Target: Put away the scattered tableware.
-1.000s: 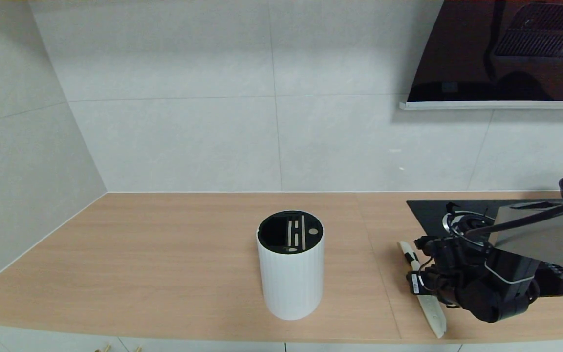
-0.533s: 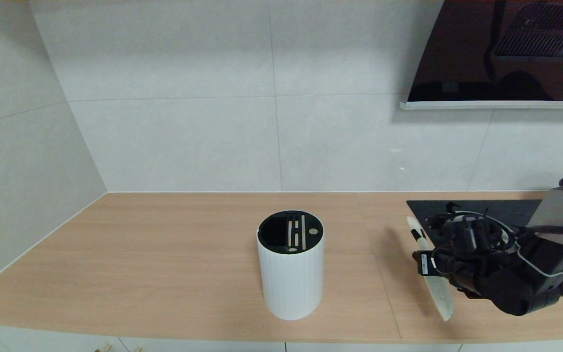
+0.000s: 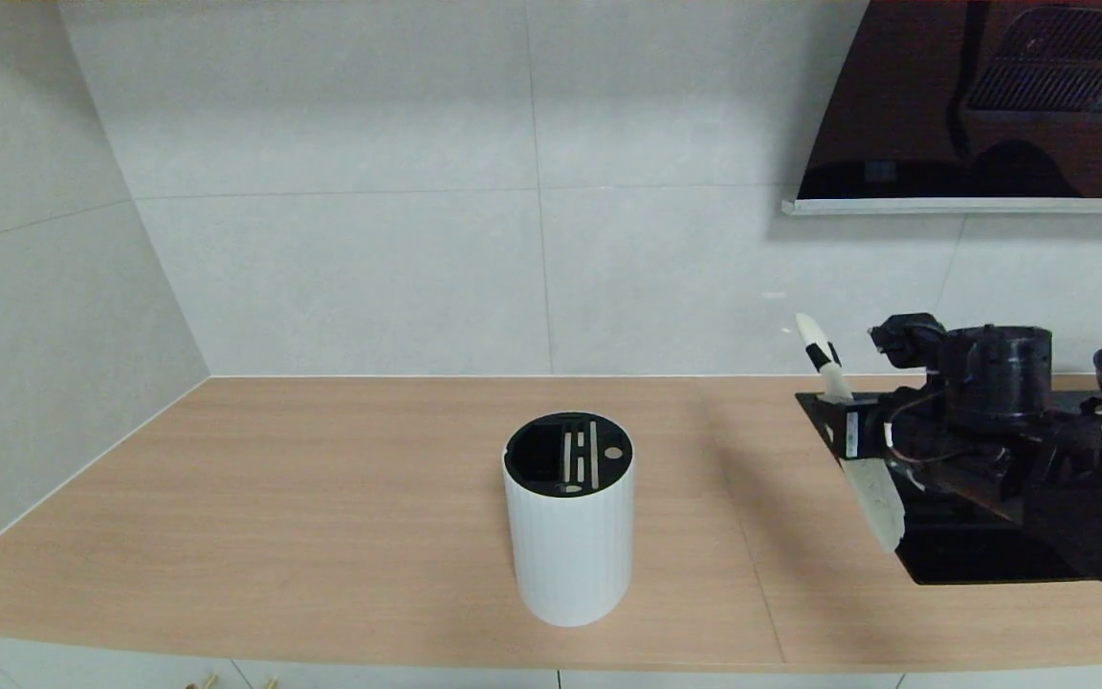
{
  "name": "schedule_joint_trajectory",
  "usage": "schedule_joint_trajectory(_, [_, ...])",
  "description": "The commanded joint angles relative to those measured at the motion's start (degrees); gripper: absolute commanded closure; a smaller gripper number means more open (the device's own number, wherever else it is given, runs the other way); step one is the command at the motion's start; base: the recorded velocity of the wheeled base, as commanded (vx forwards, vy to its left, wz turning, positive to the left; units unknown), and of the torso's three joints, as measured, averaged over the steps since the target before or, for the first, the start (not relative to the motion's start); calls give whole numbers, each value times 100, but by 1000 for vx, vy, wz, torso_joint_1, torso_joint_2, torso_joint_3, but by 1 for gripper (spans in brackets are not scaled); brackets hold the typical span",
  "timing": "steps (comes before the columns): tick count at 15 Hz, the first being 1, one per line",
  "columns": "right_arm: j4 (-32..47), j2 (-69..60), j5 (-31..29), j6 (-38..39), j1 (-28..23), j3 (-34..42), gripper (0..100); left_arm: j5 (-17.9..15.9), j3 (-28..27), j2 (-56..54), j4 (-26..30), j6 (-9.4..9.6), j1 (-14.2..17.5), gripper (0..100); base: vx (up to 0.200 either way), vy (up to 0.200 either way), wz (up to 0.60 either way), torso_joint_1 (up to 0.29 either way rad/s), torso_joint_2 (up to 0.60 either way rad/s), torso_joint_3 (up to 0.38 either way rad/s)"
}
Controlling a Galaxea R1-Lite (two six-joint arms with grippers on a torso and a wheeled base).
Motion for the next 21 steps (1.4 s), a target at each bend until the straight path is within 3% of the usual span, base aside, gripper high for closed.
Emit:
schedule_joint_trajectory(1, [551, -613, 5, -119, 400, -663, 100, -1259, -1305, 2052, 474, -31, -34, 0, 0, 0, 0, 0, 0, 0])
schedule_joint_trajectory(2, [885, -701, 22, -110, 927, -883, 100, -1584, -1911, 3353, 386, -31, -34, 0, 0, 0, 0, 0, 0, 0])
schedule_joint_trajectory(3, [893, -596, 14, -110, 1226, -1024, 100, -1672, -2342, 4267, 148, -48, -105, 0, 0, 0, 0, 0, 0, 0])
schedule_joint_trajectory(4, [885, -560, 14, -110, 1297, -1033, 100, -1689, -2412, 4434, 78, -57, -140, 0, 0, 0, 0, 0, 0, 0])
schedule_joint_trajectory(5, [805, -481, -30, -92, 1745, -1094, 100, -1716, -2685, 5620, -783, -286, -658, 0, 0, 0, 0, 0, 0, 0])
schedule_joint_trajectory(6, [805, -490, -127, -57, 1965, -1050, 100, -1716, -2667, 6192, -1434, -620, -1072, 0, 0, 0, 0, 0, 0, 0])
schedule_joint_trajectory(8, [849, -446, -681, -48, 2483, -1033, 100, -1680, -2623, 7229, -2427, -1490, -1687, 0, 0, 0, 0, 0, 0, 0])
schedule_joint_trajectory(9, [841, -393, -813, -48, 2633, -1033, 100, -1680, -2588, 7484, -2761, -1753, -1863, 0, 0, 0, 0, 0, 0, 0])
schedule_joint_trajectory(10, [805, -350, -900, -13, 2826, -1024, 100, -1672, -2527, 7809, -3262, -2131, -2117, 0, 0, 0, 0, 0, 0, 0])
schedule_joint_trajectory(11, [797, -350, -918, 119, 3010, -1024, 100, -1672, -2430, 8073, -3859, -2703, -2372, 0, 0, 0, 0, 0, 0, 0])
schedule_joint_trajectory(15, [797, -376, -1296, 268, 3529, -997, 100, -1566, -2114, 8538, -5477, -4425, -2952, 0, 0, 0, 0, 0, 0, 0])
schedule_joint_trajectory(16, [797, -376, -1296, 268, 3529, -997, 100, -1566, -2114, 8538, -5477, -4425, -2952, 0, 0, 0, 0, 0, 0, 0])
schedule_joint_trajectory(17, [788, -411, -1331, 373, 3643, -962, 100, -1549, -2105, 8723, -5775, -4698, -3137, 0, 0, 0, 0, 0, 0, 0])
schedule_joint_trajectory(20, [788, -499, -1358, 417, 3793, -927, 100, -1505, -2105, 8907, -5960, -4671, -3242, 0, 0, 0, 0, 0, 0, 0])
schedule_joint_trajectory(21, [788, -569, -1366, 435, 4004, -883, 100, -1355, -2131, 9206, -6355, -4671, -3286, 0, 0, 0, 0, 0, 0, 0])
